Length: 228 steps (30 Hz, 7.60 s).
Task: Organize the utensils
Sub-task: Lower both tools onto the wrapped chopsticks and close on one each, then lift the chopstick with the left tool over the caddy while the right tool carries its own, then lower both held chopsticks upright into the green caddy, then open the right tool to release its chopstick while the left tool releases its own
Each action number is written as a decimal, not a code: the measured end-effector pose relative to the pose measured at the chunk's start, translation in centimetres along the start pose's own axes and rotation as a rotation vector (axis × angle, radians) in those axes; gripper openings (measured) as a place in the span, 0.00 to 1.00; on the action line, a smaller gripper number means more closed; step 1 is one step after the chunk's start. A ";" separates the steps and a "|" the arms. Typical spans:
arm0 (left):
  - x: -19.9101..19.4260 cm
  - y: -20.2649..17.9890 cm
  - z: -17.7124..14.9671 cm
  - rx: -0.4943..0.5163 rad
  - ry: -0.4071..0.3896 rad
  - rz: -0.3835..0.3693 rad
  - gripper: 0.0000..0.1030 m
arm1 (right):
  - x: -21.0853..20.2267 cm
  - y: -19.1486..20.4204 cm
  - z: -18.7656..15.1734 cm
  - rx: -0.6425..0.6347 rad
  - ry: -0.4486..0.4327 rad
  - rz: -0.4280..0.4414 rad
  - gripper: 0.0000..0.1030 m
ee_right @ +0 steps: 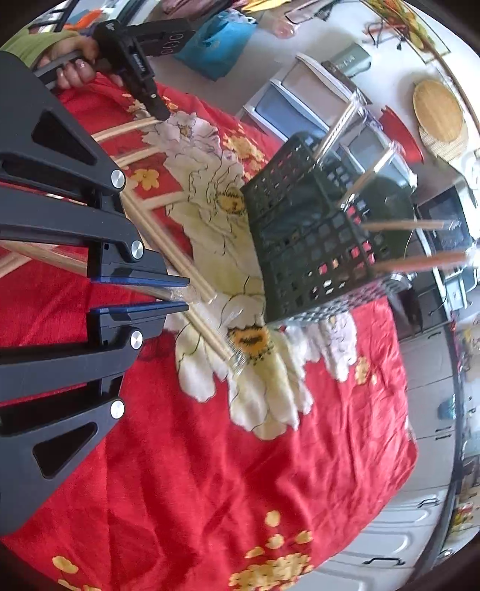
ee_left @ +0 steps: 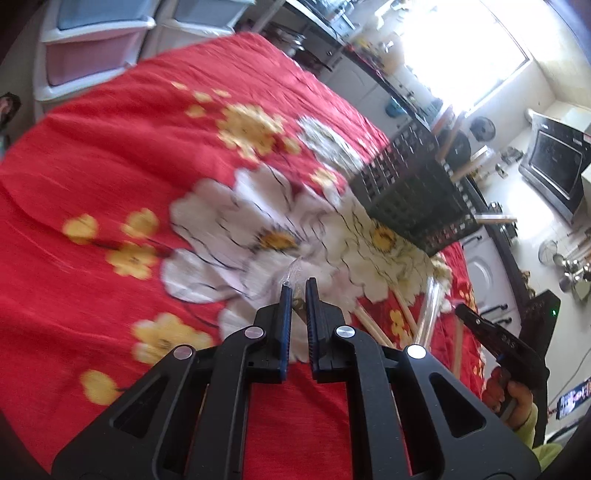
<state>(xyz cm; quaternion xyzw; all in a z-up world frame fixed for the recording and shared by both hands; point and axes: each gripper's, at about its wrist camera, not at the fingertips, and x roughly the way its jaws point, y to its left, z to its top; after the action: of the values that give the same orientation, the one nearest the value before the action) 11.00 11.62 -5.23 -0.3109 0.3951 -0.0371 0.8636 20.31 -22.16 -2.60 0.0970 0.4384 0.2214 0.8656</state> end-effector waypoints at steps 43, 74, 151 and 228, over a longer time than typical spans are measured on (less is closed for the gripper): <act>-6.1 -13.4 6.3 0.287 -0.228 -0.198 0.03 | -7.8 9.4 5.4 -0.240 -0.232 0.188 0.05; -9.8 -21.4 11.9 0.402 -0.424 -0.311 0.03 | -13.8 11.0 12.1 -0.274 -0.501 0.171 0.05; -0.3 -21.4 14.2 0.434 -0.496 -0.090 0.03 | -6.6 5.6 16.4 -0.241 -0.604 -0.097 0.06; -3.3 -16.1 6.6 0.383 -0.357 0.005 0.89 | -9.6 5.2 6.6 -0.225 -0.431 -0.088 0.60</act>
<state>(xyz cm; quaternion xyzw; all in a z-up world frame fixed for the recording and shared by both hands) 16.32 3.10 9.36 -0.1422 0.2229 -0.0535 0.9629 19.12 -21.92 10.13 0.0258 0.2199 0.2054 0.9533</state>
